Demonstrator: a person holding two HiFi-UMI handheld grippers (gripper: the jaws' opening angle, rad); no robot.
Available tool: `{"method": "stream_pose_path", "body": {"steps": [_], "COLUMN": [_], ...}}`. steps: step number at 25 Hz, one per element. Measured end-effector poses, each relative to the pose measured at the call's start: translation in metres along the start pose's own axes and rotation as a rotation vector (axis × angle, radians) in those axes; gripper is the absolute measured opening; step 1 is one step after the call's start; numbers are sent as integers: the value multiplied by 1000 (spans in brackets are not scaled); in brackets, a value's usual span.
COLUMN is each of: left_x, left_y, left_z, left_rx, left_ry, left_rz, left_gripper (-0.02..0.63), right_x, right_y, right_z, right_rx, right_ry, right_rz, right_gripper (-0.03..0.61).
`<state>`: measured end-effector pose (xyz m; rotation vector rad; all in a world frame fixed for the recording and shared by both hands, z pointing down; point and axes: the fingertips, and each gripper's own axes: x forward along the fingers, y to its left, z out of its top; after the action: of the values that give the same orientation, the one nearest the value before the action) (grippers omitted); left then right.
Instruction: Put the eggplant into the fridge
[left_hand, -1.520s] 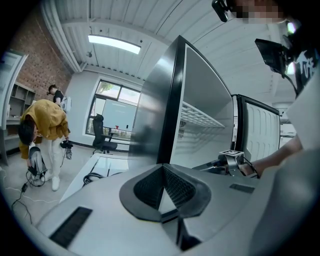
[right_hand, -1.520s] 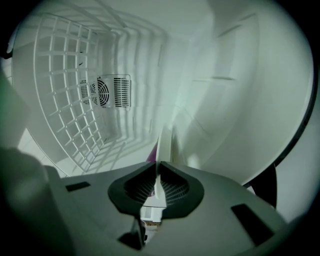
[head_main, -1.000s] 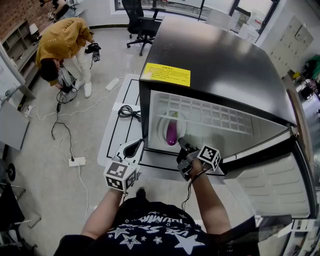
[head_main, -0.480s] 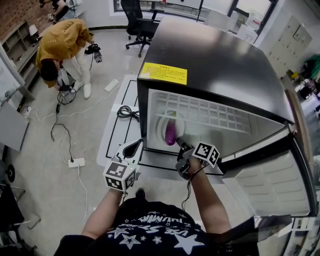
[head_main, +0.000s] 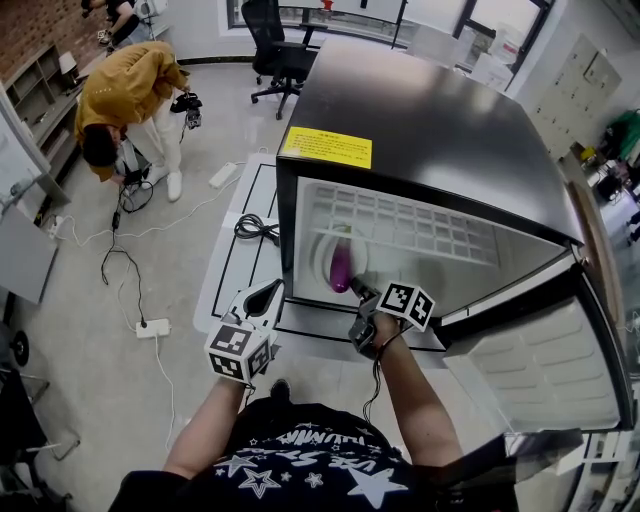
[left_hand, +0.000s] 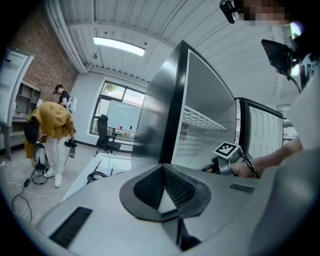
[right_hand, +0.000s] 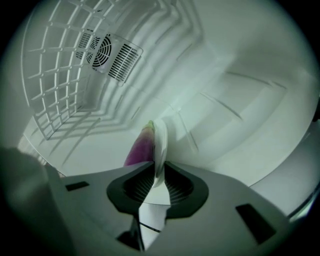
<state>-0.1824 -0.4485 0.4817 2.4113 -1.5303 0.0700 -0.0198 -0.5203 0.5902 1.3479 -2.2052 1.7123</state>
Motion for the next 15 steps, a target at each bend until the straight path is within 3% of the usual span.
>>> {"method": "stream_pose_path", "body": {"steps": [6, 15], "left_x": [0, -2], "left_y": [0, -7], "left_z": [1, 0], "left_rx": [8, 6], "left_ry": [-4, 3], "left_rz": [-1, -7], "left_gripper": [8, 8], "right_x": [-5, -21], "right_y": [-6, -1], "right_z": [4, 5], "right_rx": [-34, 5], "right_ry": [-13, -62], "right_rz": [-49, -3], "right_gripper": [51, 49]}}
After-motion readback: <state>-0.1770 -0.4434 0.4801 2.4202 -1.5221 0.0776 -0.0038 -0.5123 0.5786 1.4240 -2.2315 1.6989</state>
